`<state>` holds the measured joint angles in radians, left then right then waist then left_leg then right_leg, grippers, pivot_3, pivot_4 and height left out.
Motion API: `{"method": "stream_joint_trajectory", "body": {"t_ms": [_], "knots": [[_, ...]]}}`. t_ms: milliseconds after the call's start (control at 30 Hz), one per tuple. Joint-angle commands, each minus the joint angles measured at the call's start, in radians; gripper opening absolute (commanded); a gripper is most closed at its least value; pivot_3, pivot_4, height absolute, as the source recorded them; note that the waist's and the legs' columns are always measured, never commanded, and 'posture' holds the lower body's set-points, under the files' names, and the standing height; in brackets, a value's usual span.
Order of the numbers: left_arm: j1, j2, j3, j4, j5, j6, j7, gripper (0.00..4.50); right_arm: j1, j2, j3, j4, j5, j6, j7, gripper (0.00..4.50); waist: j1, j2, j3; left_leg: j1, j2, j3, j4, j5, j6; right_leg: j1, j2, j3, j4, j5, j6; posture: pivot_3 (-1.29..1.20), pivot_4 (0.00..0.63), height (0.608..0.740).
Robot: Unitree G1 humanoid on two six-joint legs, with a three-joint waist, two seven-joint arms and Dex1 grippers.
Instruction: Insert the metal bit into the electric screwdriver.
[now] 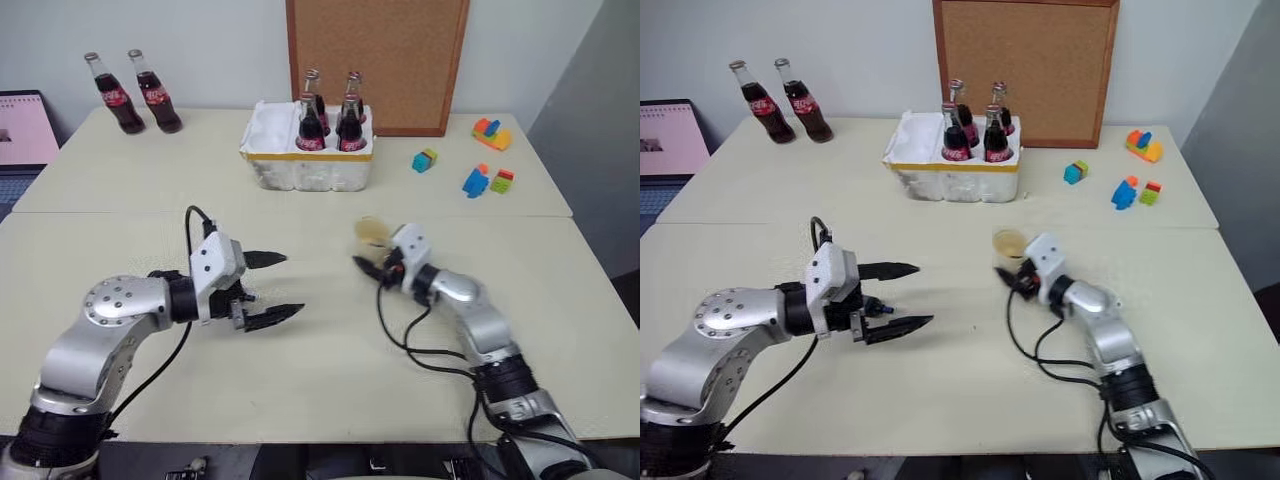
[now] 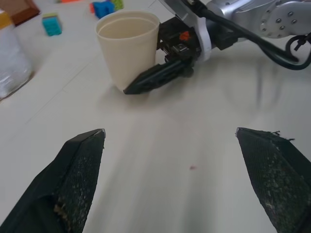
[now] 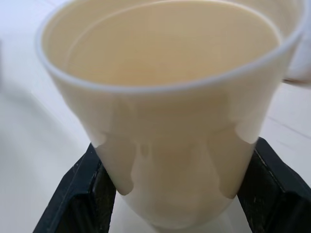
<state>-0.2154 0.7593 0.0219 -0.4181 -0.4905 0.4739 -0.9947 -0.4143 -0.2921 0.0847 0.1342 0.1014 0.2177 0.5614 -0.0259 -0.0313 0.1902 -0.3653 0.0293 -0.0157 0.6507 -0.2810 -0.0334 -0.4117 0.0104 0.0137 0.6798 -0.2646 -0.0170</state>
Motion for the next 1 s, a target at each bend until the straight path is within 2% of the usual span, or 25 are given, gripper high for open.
{"method": "stream_joint_trajectory", "body": {"t_ms": [33, 333, 600, 667, 800, 1000], "knots": [[-0.066, -0.057, -0.133, -0.006, 0.064, -0.022, 0.013, 4.5, 0.001, -0.072, -0.156, 0.071, 0.027, -0.057, -0.066, 2.9, -0.001, 0.0, 0.0, 0.0, 0.0, 0.0, 0.0, 0.0, 0.0, 0.0, 0.0, 0.0, 0.0, 0.0, 0.0, 0.0, 0.15, 0.74], [-0.284, -0.282, -0.294, 0.112, 0.138, -0.037, 0.064, 4.5, -0.082, -0.159, -0.298, 0.395, 0.008, -0.182, -0.201, 2.89, -0.008, 0.001, 0.0, 0.001, -0.001, 0.003, -0.001, 0.0, 0.0, 0.002, 0.005, 0.002, 0.001, 0.0, 0.0, 0.0, 0.15, 0.74], [-0.333, -0.397, -0.328, 0.182, 0.174, -0.082, 0.098, 4.5, -0.152, -0.154, -0.375, 0.53, 0.067, -0.206, -0.252, 2.89, -0.004, 0.001, -0.001, 0.001, 0.0, 0.007, 0.001, 0.0, 0.0, 0.003, 0.004, 0.004, 0.001, 0.001, -0.002, 0.0, 0.15, 0.74], [-0.333, -0.403, -0.335, 0.184, 0.183, -0.087, 0.094, 4.5, -0.155, -0.148, -0.388, 0.531, 0.086, -0.196, -0.253, 3.6, -0.005, 0.001, -0.001, 0.001, 0.0, 0.008, 0.003, 0.0, 0.0, 0.003, 0.004, 0.004, 0.0, 0.001, -0.001, 0.0, 0.15, 0.74], [-0.33, -0.411, -0.334, 0.185, 0.188, -0.09, 0.092, 4.5, -0.148, -0.144, -0.394, 0.51, 0.106, -0.18, -0.246, 4.45, -0.006, 0.001, -0.001, 0.001, 0.0, 0.008, 0.006, 0.0, 0.0, 0.003, 0.004, 0.004, 0.001, 0.001, 0.0, 0.0, 0.15, 0.74], [-0.325, -0.424, -0.332, 0.188, 0.198, -0.1, 0.103, 4.5, -0.088, -0.133, -0.411, 0.372, 0.138, -0.133, -0.257, 4.45, -0.004, 0.002, -0.001, 0.0, 0.0, 0.007, 0.009, 0.0, 0.0, 0.003, 0.004, 0.004, 0.001, -0.001, 0.004, 0.0, 0.15, 0.74]]}}
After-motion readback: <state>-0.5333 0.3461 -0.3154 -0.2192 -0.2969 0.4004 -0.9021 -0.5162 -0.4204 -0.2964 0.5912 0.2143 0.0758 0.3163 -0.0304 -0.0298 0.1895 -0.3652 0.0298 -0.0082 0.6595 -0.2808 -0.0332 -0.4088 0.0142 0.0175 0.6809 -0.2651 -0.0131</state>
